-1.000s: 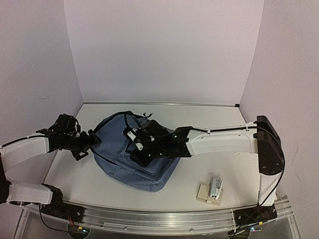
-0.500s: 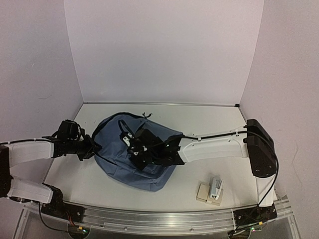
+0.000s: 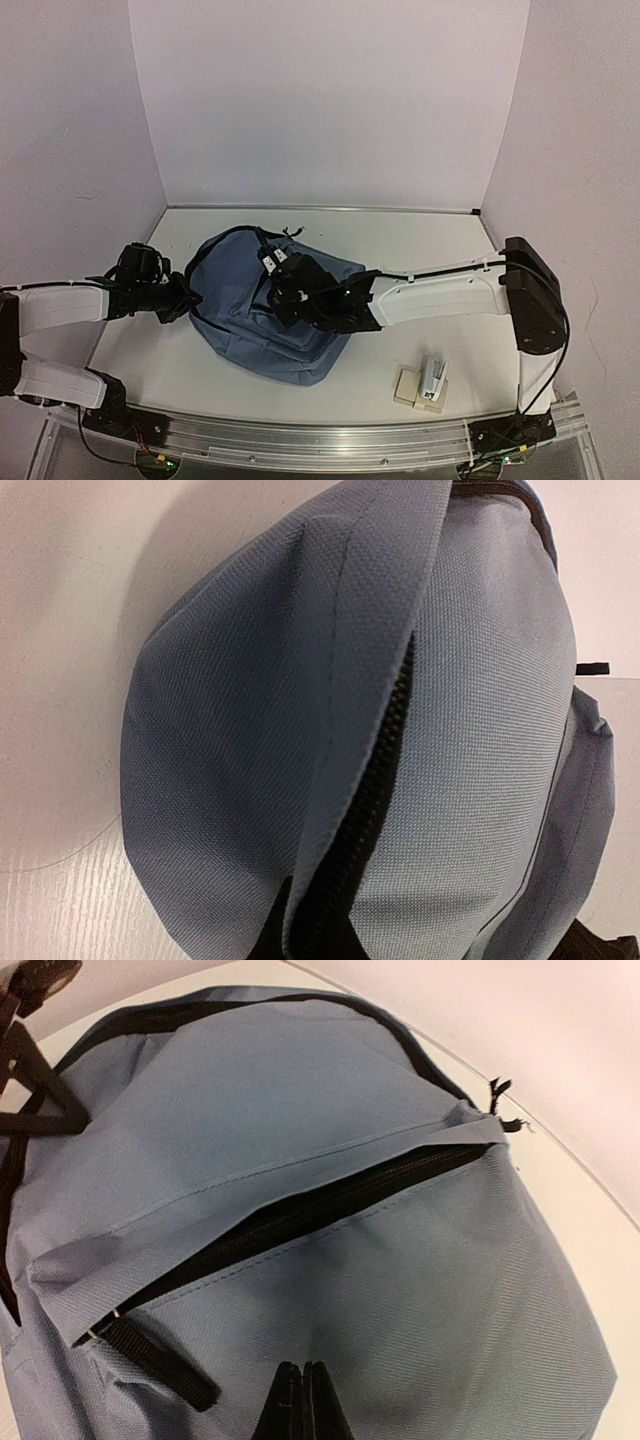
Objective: Pack the student bag
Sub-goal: Adjust the student bag at the center of the board.
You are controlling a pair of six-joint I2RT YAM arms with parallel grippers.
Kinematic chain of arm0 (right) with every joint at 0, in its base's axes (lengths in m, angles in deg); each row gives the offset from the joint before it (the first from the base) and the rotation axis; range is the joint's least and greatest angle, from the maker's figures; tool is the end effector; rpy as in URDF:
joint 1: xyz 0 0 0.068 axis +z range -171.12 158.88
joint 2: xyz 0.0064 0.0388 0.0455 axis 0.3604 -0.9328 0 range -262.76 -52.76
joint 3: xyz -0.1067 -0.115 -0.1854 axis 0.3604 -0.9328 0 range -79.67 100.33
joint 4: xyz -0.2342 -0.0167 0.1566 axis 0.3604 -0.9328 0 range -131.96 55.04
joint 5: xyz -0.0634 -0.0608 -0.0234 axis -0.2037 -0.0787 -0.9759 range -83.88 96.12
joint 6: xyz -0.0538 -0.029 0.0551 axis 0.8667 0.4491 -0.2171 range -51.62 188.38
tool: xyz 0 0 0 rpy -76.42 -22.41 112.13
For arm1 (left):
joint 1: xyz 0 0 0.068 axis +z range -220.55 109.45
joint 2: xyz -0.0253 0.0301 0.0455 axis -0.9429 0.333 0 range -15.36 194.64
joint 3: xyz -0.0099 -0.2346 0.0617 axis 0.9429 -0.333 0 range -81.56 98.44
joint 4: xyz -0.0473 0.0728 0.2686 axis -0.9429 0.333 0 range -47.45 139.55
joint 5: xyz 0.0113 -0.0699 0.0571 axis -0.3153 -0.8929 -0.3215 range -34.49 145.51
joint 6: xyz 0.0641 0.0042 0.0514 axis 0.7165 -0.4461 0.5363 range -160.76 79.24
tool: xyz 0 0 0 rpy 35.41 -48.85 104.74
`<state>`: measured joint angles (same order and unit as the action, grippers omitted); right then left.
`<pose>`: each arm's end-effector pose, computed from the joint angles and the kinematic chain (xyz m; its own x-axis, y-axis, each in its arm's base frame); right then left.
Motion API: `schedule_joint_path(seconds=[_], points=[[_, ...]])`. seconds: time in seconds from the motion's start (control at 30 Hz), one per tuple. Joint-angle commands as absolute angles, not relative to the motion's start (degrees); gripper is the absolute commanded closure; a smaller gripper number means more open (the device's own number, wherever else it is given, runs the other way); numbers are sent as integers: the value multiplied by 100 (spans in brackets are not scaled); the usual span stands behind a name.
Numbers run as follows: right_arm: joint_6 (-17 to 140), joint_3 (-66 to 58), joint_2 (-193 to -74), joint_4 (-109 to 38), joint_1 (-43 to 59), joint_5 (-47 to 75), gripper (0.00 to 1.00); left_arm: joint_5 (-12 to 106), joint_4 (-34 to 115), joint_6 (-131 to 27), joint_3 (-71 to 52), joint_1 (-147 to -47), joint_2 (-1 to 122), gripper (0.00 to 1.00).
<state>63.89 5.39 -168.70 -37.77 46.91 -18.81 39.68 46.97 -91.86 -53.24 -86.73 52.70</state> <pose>0.2141 0.4501 0.1603 -0.2624 -0.4609 -0.8478 -0.6915 0.7026 -0.1680 0.2628 -0.0966 0.1053 -0.7750 -0.5548 -0.3026 -0.2344 0.6971 -0.6776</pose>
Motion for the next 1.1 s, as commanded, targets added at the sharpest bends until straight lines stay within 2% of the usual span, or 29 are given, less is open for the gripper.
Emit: schedule_joint_path(seconds=[0.0, 0.1, 0.13, 0.17, 0.23, 0.3, 0.4, 0.53, 0.7, 0.83, 0.9, 1.07], points=[[6335, 687, -16590, -3572, 4596, -2237, 100, 4511, 5083, -9001, -5386, -8622, 5206, 100], [6198, 695, -16470, -3589, 4457, -2029, 100, 4368, 5106, -8724, -5284, -8619, 5113, 100], [6132, 646, -16365, -3601, 4422, -1968, 100, 4259, 5111, -8569, -5226, -8625, 5013, 94], [6027, 608, -16238, -3617, 4359, -1932, 100, 4210, 5170, -8435, -5161, -8628, 4885, 84], [5813, 469, -16009, -3707, 4206, -1760, 97, 4284, 5428, -8183, -4979, -8631, 4600, 57], [5647, 320, -15764, -3820, 4045, -1553, 84, 4447, 5875, -7967, -4700, -8655, 4347, 38], [5531, 49, -15475, -3951, 3798, -1098, 69, 4601, 6326, -7865, -4308, -8781, 4104, 26], [5858, -333, -15251, -3970, 3685, -510, 46, 4708, 6635, -8275, -4142, -9232, 3995, 21], [5397, -594, -15209, -4021, 3178, -426, 37, 4908, 6703, -9371, -4391, -9896, 4245, 19], [5515, -678, -15191, -4034, 3091, 4, 19, 5198, 6675, -10073, -4759, -10259, 4250, 19], [5652, -676, -15276, -4028, 3063, 52, 15, 5317, 6667, -10256, -4870, -10390, 4213, 18], [6046, -532, -15726, -4023, 2862, 399, 15, 5361, 6507, -10280, -5016, -10395, 4381, 19]])
